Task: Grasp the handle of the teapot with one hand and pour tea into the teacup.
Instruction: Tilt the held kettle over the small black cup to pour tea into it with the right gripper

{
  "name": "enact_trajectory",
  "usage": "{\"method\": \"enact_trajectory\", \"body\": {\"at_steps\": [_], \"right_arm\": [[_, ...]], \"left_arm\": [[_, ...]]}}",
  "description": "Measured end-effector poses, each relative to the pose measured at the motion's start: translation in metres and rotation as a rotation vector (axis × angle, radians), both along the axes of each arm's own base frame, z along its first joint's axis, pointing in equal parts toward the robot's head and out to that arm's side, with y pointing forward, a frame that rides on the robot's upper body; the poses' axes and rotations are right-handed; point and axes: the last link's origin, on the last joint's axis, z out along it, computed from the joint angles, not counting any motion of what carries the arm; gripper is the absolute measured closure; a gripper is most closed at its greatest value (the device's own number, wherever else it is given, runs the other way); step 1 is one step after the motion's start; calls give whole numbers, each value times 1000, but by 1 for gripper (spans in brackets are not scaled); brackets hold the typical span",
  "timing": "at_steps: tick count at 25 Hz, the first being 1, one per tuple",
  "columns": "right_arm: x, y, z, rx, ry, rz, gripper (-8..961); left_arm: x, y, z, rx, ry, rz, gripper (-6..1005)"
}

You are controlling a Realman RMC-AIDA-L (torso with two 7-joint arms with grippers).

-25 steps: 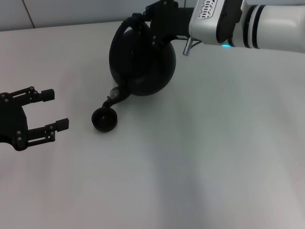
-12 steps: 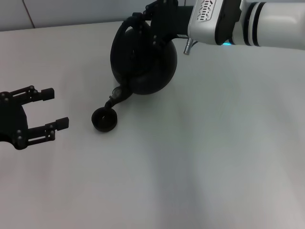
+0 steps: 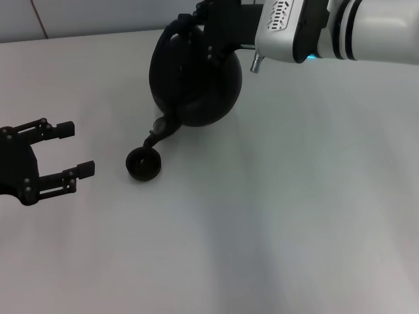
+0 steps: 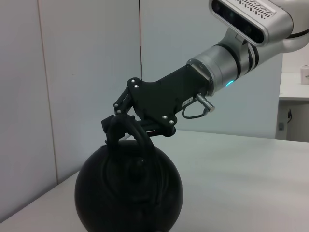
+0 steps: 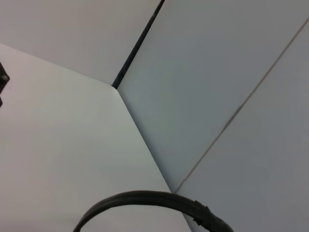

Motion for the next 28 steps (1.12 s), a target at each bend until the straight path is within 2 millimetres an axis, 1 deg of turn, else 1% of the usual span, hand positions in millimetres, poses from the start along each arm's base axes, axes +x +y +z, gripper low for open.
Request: {"method": "enact_trajectory", "body": {"at_steps": [16,28], "right_arm": [[-5,-1,3,21,-57,50,850],[-8,-2,1,35,-97,74,855]], "left_arm": [[-2,-2,-2,4,1,1,247],[-2,-2,-3,3,-2,2,246]]}}
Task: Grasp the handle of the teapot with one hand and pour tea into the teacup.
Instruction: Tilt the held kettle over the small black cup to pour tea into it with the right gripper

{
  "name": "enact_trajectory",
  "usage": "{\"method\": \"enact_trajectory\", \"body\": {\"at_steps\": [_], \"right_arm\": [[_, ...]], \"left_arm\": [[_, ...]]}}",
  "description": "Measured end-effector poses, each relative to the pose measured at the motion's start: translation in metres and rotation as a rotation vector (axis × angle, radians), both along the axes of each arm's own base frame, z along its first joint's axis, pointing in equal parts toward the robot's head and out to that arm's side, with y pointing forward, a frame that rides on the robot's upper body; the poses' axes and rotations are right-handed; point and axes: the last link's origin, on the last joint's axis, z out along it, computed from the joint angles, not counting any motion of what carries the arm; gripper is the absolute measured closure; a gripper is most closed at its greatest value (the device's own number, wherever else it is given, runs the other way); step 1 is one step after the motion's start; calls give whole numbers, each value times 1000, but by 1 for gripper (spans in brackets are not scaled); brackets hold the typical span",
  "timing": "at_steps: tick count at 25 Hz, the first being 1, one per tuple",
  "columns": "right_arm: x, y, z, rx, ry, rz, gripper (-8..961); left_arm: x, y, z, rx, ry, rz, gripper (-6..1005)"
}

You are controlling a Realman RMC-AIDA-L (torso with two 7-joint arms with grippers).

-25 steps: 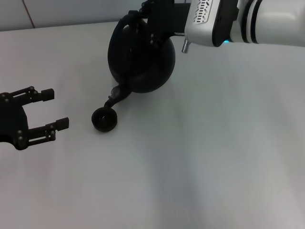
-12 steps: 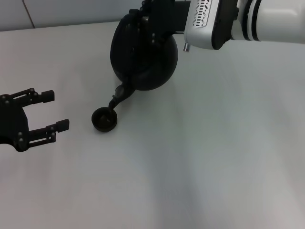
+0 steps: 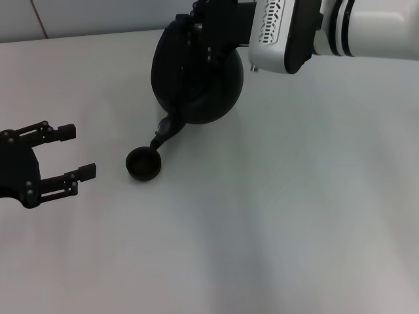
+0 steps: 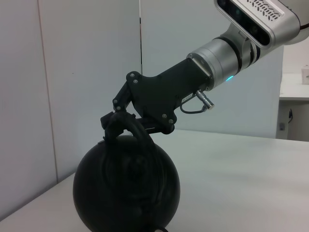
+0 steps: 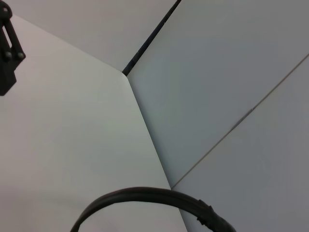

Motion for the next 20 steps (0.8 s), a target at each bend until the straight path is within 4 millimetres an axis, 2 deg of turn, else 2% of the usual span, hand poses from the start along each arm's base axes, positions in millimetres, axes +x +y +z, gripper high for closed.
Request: {"method": "enact_trajectory", "body": {"at_steps": [20], "right_arm": [[-4,1,2,16,-31,29,859]], "left_arm": [[0,0,0,-1,-1,-1,247]]}}
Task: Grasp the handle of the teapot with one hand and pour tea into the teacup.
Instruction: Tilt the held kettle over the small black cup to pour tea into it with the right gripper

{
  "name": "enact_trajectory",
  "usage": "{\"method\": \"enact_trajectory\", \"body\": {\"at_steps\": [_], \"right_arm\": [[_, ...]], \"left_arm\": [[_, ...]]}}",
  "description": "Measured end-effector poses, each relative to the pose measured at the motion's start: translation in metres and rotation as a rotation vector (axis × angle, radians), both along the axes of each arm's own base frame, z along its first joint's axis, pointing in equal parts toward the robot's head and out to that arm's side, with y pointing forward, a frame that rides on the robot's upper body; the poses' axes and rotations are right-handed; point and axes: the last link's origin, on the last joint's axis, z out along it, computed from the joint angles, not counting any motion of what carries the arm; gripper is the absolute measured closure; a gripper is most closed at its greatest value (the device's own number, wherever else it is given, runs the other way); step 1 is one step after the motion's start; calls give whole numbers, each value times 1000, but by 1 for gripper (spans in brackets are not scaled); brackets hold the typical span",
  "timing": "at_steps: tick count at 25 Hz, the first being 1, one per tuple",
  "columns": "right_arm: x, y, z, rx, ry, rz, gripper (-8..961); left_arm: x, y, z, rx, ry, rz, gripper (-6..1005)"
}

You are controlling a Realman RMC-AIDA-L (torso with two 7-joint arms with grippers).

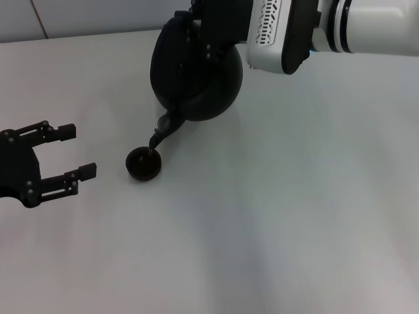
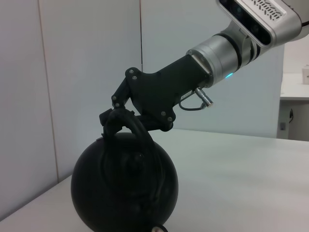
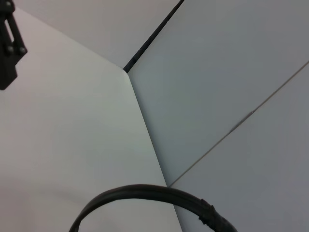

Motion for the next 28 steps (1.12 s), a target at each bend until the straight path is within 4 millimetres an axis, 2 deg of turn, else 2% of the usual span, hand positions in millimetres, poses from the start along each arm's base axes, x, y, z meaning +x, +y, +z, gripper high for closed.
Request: {"method": "enact_trajectory", "body": {"at_steps": [28], "right_arm": [[-8,0,-1,5,-32,39,861]], "left_arm": [[0,6,-2,19,18,0,247]]}}
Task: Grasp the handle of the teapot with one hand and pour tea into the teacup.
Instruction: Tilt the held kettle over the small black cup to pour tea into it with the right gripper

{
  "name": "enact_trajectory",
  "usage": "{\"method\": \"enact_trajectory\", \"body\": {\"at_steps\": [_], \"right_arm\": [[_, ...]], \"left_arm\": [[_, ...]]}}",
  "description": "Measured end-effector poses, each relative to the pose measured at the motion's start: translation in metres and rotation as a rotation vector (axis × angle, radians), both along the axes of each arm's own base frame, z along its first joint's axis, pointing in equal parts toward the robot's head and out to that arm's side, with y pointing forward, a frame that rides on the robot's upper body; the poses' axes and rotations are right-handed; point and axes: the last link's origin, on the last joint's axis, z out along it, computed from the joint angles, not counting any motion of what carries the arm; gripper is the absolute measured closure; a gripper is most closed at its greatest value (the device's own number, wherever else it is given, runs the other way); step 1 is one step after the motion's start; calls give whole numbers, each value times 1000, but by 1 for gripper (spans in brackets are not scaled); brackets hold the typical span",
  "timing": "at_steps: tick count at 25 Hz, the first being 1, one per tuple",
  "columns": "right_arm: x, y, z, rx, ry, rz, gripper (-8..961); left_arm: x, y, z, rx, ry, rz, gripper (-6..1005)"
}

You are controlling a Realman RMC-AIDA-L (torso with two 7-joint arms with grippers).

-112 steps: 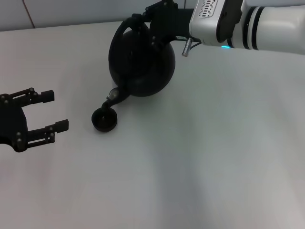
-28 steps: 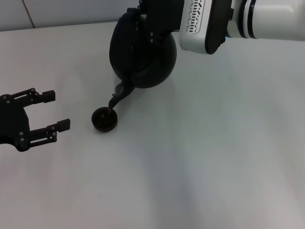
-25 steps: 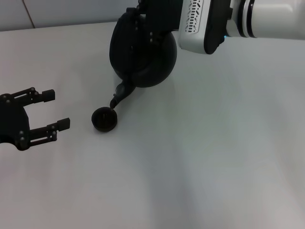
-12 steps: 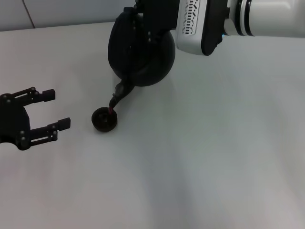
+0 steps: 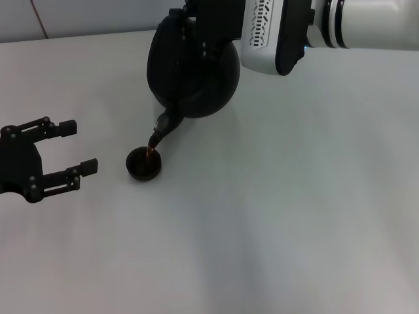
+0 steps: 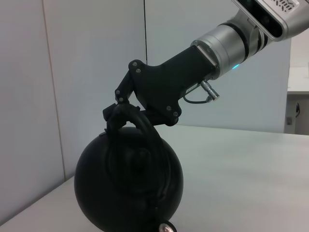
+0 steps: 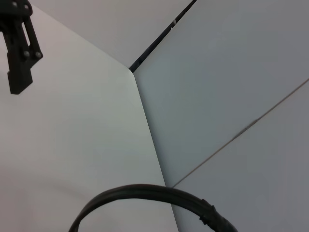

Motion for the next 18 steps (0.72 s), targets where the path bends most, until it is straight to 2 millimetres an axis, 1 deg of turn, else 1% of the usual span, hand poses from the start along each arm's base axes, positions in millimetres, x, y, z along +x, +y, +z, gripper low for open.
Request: {"method": "enact_trajectory", "body": {"at_steps": [5,8,10,18], "right_arm": [[-1,0,1,3,8,-3,861],[0,2,1,27,50,-30,862],[2,2,0,27,109,-69,862],[14,-5,-1,6,193,-133,863]], "left_arm": [[1,0,-1,4,-2,1,246],[1,1,0,5,-2,0,246],[1,0,-1,6,-1,0,246],[1,1,0,10,2,-6,247]]}}
